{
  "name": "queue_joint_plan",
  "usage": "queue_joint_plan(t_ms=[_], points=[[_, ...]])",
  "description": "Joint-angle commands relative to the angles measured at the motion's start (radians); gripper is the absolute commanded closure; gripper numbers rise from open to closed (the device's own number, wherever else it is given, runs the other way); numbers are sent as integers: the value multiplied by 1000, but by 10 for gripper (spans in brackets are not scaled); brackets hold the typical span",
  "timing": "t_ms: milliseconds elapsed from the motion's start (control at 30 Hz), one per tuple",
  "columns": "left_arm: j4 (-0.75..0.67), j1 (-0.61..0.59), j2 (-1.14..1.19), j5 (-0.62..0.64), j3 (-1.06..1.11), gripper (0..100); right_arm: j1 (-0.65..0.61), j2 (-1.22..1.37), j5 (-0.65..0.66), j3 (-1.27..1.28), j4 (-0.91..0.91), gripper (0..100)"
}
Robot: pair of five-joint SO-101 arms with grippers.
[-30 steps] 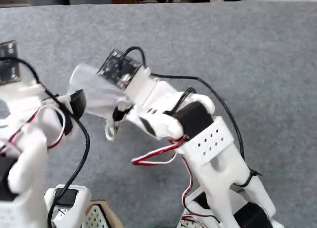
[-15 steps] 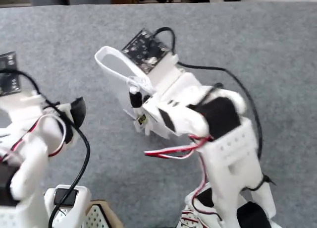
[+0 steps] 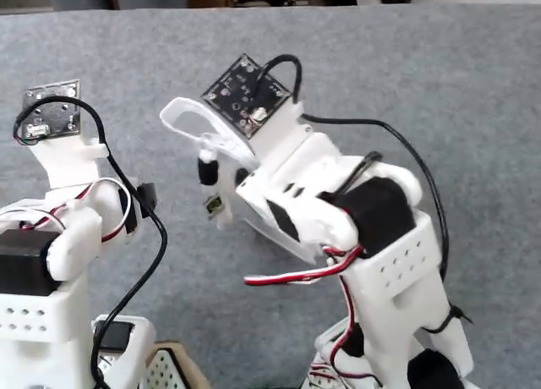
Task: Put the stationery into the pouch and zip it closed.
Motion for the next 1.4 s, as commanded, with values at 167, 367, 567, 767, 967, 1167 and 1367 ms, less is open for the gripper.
queue_joint_plan(t_ms=[167, 367, 567, 767, 967, 1167, 1367], points=[[2, 130, -12, -12, -2, 812, -43, 130, -14, 21, 6, 986], [-178, 139, -11, -14, 150, 811, -54, 133, -14, -59, 63, 986], [-311, 142, -11, -14, 259, 811, -51, 131, -12, -58, 66, 986], [-281, 137, -8, -12, 188, 811, -51, 139, -15, -54, 38, 986], [-54, 142, -2, -12, -50, 811, -52, 170, -9, 10, -32, 986], [6, 137, -2, -12, -116, 811, -54, 197, -8, -21, -41, 986], [8, 137, -12, -46, -120, 812, -54, 191, 31, -1, -32, 986]])
